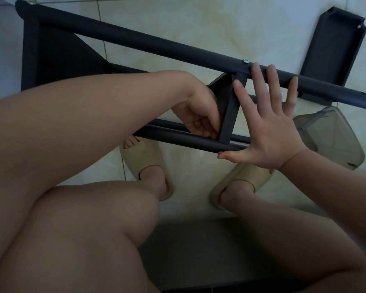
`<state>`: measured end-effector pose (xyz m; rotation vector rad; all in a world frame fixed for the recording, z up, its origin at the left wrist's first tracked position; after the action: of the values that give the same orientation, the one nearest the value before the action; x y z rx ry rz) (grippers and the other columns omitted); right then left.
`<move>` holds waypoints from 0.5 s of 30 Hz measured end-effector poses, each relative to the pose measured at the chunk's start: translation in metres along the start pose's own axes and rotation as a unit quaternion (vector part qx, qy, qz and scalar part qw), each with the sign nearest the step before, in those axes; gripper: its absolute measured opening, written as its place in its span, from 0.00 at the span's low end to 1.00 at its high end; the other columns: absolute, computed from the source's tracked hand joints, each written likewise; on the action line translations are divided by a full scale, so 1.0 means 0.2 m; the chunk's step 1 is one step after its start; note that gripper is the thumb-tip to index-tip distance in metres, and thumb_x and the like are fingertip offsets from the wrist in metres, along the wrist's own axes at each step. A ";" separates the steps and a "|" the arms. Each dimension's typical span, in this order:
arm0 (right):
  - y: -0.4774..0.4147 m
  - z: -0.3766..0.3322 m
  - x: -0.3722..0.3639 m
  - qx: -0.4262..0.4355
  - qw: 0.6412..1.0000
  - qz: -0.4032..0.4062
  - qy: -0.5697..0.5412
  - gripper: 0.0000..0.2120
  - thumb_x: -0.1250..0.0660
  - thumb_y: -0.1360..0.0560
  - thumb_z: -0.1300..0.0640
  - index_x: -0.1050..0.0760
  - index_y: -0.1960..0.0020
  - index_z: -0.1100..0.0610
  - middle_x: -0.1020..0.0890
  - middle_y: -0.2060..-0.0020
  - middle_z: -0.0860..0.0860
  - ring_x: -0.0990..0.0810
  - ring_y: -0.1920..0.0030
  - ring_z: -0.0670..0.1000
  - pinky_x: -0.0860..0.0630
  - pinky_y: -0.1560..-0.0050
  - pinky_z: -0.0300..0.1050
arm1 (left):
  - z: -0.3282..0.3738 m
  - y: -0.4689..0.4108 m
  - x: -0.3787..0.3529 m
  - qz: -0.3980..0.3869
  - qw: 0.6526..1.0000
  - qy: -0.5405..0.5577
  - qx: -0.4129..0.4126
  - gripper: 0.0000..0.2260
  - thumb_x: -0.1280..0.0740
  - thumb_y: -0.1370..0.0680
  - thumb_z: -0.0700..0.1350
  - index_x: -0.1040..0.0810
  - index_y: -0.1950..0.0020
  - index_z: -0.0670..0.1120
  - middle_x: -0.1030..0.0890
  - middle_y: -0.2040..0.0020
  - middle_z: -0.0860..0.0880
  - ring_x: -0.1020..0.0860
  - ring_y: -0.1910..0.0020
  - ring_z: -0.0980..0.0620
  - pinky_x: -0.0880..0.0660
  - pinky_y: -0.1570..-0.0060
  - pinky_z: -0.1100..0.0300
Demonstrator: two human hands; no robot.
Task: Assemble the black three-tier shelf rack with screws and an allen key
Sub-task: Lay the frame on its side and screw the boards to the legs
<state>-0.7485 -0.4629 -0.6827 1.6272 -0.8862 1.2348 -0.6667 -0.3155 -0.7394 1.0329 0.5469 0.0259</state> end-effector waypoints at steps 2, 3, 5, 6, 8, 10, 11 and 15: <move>0.00 0.00 0.00 0.001 1.000 0.004 0.000 0.62 0.45 0.35 0.15 0.51 0.17 0.56 0.51 0.19 0.64 0.55 0.20 0.69 0.62 0.27 0.75 | 0.01 0.00 0.00 -0.001 1.000 -0.005 -0.003 0.05 0.32 0.23 0.36 0.19 0.49 0.42 0.17 0.60 0.48 0.21 0.63 0.56 0.22 0.61 0.65; 0.00 0.00 -0.01 0.003 1.000 0.006 -0.001 0.62 0.45 0.35 0.15 0.51 0.17 0.56 0.51 0.19 0.64 0.55 0.20 0.69 0.63 0.27 0.74 | 0.01 0.00 0.00 0.001 1.000 -0.009 -0.002 0.05 0.32 0.23 0.36 0.19 0.49 0.42 0.17 0.60 0.48 0.20 0.62 0.56 0.22 0.60 0.65; 0.00 0.01 -0.01 0.003 1.000 0.005 -0.003 0.62 0.45 0.35 0.15 0.51 0.17 0.56 0.51 0.19 0.64 0.55 0.20 0.69 0.64 0.27 0.74 | 0.02 0.01 0.00 0.003 1.000 -0.027 -0.001 0.06 0.32 0.23 0.37 0.18 0.48 0.43 0.16 0.58 0.49 0.20 0.60 0.55 0.24 0.59 0.64; 0.00 0.01 -0.01 0.003 1.000 0.006 -0.003 0.62 0.45 0.35 0.15 0.51 0.17 0.56 0.51 0.19 0.64 0.55 0.20 0.69 0.64 0.27 0.73 | 0.02 0.02 0.01 0.004 0.999 -0.039 0.001 0.07 0.31 0.24 0.38 0.18 0.47 0.45 0.16 0.57 0.50 0.20 0.59 0.55 0.25 0.57 0.63; 0.00 0.00 -0.01 0.005 1.000 0.007 -0.003 0.61 0.46 0.34 0.15 0.51 0.17 0.57 0.51 0.19 0.64 0.55 0.20 0.69 0.64 0.26 0.73 | 0.01 0.02 0.01 0.010 0.998 -0.057 0.006 0.06 0.30 0.23 0.42 0.17 0.47 0.48 0.15 0.55 0.52 0.21 0.56 0.55 0.27 0.55 0.62; 0.00 0.00 -0.01 0.006 1.000 0.008 -0.003 0.61 0.46 0.34 0.15 0.51 0.17 0.57 0.51 0.19 0.64 0.55 0.20 0.69 0.64 0.27 0.73 | 0.01 0.02 0.01 0.019 0.998 -0.065 0.009 0.04 0.30 0.23 0.43 0.18 0.48 0.49 0.15 0.56 0.53 0.21 0.55 0.55 0.28 0.55 0.61; 0.00 0.00 -0.01 0.005 1.000 0.009 -0.002 0.61 0.46 0.34 0.15 0.51 0.17 0.57 0.51 0.19 0.64 0.55 0.20 0.69 0.64 0.27 0.73 | 0.01 0.02 0.01 0.023 0.997 -0.068 0.009 0.04 0.30 0.23 0.43 0.18 0.50 0.49 0.15 0.57 0.53 0.22 0.56 0.55 0.29 0.56 0.62; 0.00 0.01 -0.01 0.004 1.000 0.008 0.000 0.62 0.45 0.35 0.15 0.51 0.17 0.56 0.51 0.19 0.64 0.55 0.20 0.69 0.63 0.27 0.74 | 0.02 0.01 0.00 0.019 0.997 -0.068 0.008 0.04 0.30 0.24 0.40 0.18 0.51 0.47 0.16 0.59 0.53 0.22 0.59 0.57 0.30 0.58 0.64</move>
<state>-0.7483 -0.4644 -0.6848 1.6303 -0.8963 1.2508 -0.6641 -0.3169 -0.7361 1.0525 0.4036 -0.0160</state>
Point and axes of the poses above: each hand's wrist, its own y-axis away from the middle knuckle, its own x-axis out of the back of the hand, z = x × y, the point moved 3 cm from there along -y, towards the middle knuckle
